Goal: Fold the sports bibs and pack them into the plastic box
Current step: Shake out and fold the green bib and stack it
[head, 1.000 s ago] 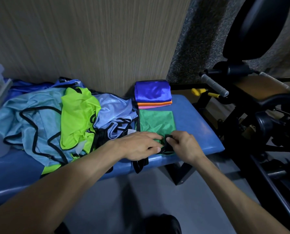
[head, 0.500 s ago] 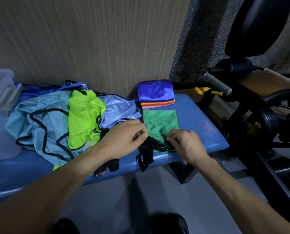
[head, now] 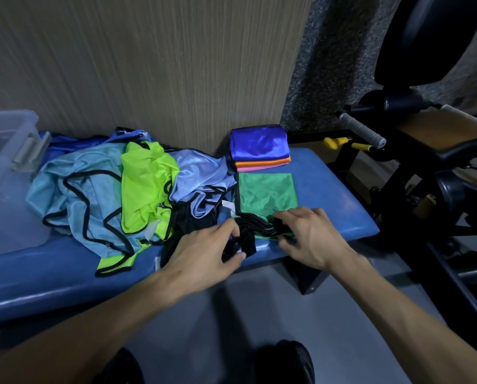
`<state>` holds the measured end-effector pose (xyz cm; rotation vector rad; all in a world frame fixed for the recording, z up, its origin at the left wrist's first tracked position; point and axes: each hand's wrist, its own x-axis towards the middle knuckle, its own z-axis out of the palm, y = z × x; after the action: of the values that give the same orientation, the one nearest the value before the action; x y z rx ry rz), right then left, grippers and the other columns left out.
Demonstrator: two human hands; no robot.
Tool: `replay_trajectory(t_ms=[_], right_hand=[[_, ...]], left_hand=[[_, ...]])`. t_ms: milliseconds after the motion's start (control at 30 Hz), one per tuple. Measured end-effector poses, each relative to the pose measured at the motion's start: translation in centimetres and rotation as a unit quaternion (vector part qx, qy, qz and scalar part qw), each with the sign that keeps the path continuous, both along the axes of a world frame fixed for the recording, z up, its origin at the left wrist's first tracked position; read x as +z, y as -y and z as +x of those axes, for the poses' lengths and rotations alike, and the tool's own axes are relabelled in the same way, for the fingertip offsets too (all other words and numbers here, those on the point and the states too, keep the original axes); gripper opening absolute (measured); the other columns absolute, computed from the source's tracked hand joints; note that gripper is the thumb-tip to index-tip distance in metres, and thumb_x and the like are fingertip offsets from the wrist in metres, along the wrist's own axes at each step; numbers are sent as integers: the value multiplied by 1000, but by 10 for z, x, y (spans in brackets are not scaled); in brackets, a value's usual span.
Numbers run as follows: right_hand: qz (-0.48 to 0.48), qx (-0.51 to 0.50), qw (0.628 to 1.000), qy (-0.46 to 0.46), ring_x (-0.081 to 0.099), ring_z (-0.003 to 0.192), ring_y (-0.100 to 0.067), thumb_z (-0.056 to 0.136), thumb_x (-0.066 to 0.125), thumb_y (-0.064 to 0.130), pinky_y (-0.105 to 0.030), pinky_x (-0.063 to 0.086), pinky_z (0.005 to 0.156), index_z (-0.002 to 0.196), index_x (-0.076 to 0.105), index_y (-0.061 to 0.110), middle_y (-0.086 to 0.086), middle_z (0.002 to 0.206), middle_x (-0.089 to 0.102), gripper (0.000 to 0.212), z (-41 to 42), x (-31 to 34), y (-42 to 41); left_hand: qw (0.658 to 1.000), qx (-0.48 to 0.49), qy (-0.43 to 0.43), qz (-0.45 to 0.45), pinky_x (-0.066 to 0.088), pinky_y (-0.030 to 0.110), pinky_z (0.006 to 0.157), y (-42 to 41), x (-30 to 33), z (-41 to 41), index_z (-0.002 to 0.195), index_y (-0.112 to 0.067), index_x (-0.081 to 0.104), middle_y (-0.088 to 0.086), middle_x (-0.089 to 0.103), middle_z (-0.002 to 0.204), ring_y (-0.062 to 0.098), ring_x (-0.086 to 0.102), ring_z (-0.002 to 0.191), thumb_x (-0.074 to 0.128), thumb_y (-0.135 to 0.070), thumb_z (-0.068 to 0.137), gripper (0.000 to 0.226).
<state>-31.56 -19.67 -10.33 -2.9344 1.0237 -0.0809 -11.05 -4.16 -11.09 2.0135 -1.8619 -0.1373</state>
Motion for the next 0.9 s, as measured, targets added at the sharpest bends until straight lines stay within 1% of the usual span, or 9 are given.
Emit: replay_trajectory(t_ms=[133,300,400,500,600,700,767,833,900], right_hand=[[-48,3,999,-7,58,112,-22,83,47,54,-43,36,97,130,59,25,3,107,68,57,4,-3,-5],[-104,10,994,-11,59,104,-24,80,39,61,-47,32,97,116,62,24,1,95,65,57,14,-9,-13],[-108,13,994,-14,60,109,-26,80,35,61,-52,31,98,126,60,28,-1,98,65,62,17,-8,-16],[-119,21,993,-16,62,113,-29,79,36,57,-61,38,98,138,56,31,-5,100,67,68,18,-11,-18],[-127,29,991,-29,62,114,-31,77,38,53,-64,38,99,142,54,31,-5,100,66,71,19,-11,-17],[-138,37,989,-30,62,113,-32,77,38,50,-65,36,102,143,54,30,-5,99,64,70,19,-11,-18],[-146,47,988,-20,63,112,-33,78,39,48,-67,36,103,142,54,28,-6,97,64,68,21,-13,-18],[-149,57,987,-5,63,112,-34,80,41,46,-68,35,105,142,54,27,-7,96,64,66,22,-15,-19],[-156,63,986,1,63,112,-35,81,43,46,-69,32,108,142,55,28,-7,95,64,65,23,-19,-19]], left_hand=[[997,-19,-13,-68,55,39,72,3,-11,-4,110,-35,52,-15,63,100,14,63,86,56,-40,97,15],[994,-25,-29,-98,55,36,78,18,-25,-7,108,-24,66,-10,59,96,16,59,91,69,-28,92,17],[993,-32,-39,-103,52,32,84,25,-30,-11,108,-18,71,-5,63,96,19,60,94,74,-23,89,20],[992,-53,-50,-105,54,36,82,27,-34,-12,105,-17,72,-6,60,91,18,58,89,74,-24,86,20],[993,-76,-14,-91,54,32,82,28,-37,-14,106,-19,69,-6,58,97,18,58,90,78,-43,80,37],[992,-79,32,-96,56,37,77,30,-41,-14,104,-17,66,-2,57,99,22,58,89,84,-39,77,40],[989,-82,41,-118,57,40,77,30,-44,-13,105,-14,66,2,57,99,25,59,89,79,-34,84,32],[984,-97,47,-144,57,42,78,29,-47,-10,104,-13,66,3,56,99,26,58,87,62,-32,95,21],[978,-105,68,-167,56,43,74,26,-45,-5,100,-14,66,2,56,97,25,55,84,51,-31,100,23]])
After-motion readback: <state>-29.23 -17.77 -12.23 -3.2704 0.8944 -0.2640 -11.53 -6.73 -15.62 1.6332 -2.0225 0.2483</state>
